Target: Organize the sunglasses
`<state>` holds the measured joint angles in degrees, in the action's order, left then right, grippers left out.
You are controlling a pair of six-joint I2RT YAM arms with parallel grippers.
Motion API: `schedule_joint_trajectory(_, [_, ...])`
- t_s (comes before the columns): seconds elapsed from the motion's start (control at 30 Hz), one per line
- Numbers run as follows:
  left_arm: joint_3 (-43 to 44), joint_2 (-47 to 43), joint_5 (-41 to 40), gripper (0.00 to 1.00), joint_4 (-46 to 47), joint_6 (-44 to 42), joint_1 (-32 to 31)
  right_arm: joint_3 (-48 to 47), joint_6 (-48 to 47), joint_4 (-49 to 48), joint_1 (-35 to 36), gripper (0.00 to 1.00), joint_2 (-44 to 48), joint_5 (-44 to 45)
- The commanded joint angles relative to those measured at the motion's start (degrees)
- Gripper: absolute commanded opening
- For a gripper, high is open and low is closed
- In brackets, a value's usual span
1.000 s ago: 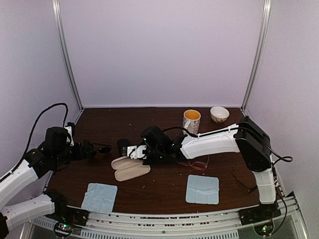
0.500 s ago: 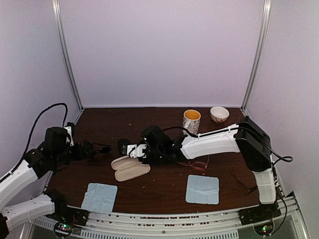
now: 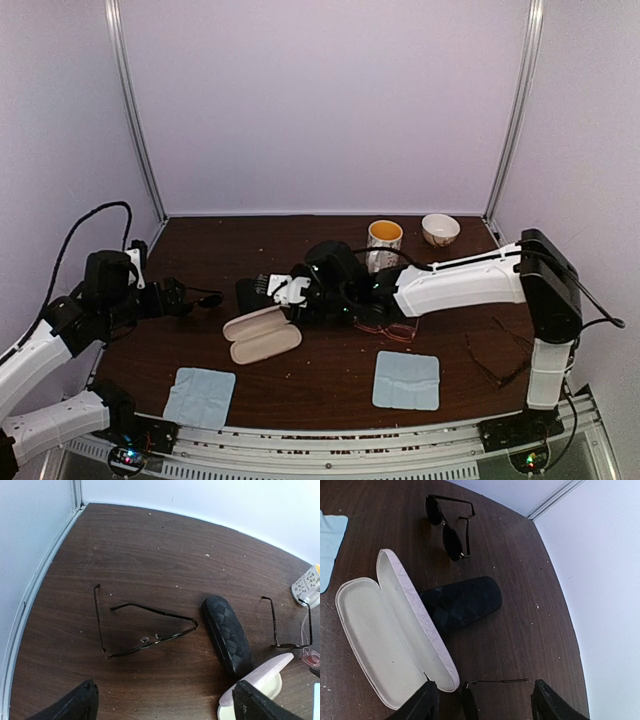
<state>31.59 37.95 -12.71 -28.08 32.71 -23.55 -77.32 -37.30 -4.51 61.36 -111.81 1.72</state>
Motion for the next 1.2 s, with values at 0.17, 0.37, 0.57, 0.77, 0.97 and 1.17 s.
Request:
schedule_joint_trajectory(0.17, [6.8,3.5,5.4,0.94,3.5,-4.1,0.3,12.4,9.9,-4.2,0.1,0.68,16.2,1.5])
schedule_joint_trajectory(0.37, [8.0,5.8,9.5,0.91,6.8,-5.1,-0.3,22.7,16.8,-5.1,0.1,0.69,25.8,5.5])
schedule_joint_trajectory(0.57, [9.4,8.9,10.9,0.87,9.1,-5.8,-3.2,30.2,25.5,-2.1,0.1,0.67,33.4,10.0])
schedule_joint_trajectory(0.77, [10.3,11.4,10.0,0.86,10.3,-6.7,-5.9,34.3,36.5,3.7,0.1,0.63,38.7,14.2])
schedule_joint_trajectory(0.97, [10.6,14.4,10.2,0.85,12.3,-7.4,-7.0,31.0,52.6,19.2,0.1,0.59,38.2,16.8])
schedule_joint_trajectory(1.17, [10.7,16.7,10.8,0.84,14.5,-7.8,-7.3,24.0,66.2,35.8,-0.3,0.55,31.2,10.8])
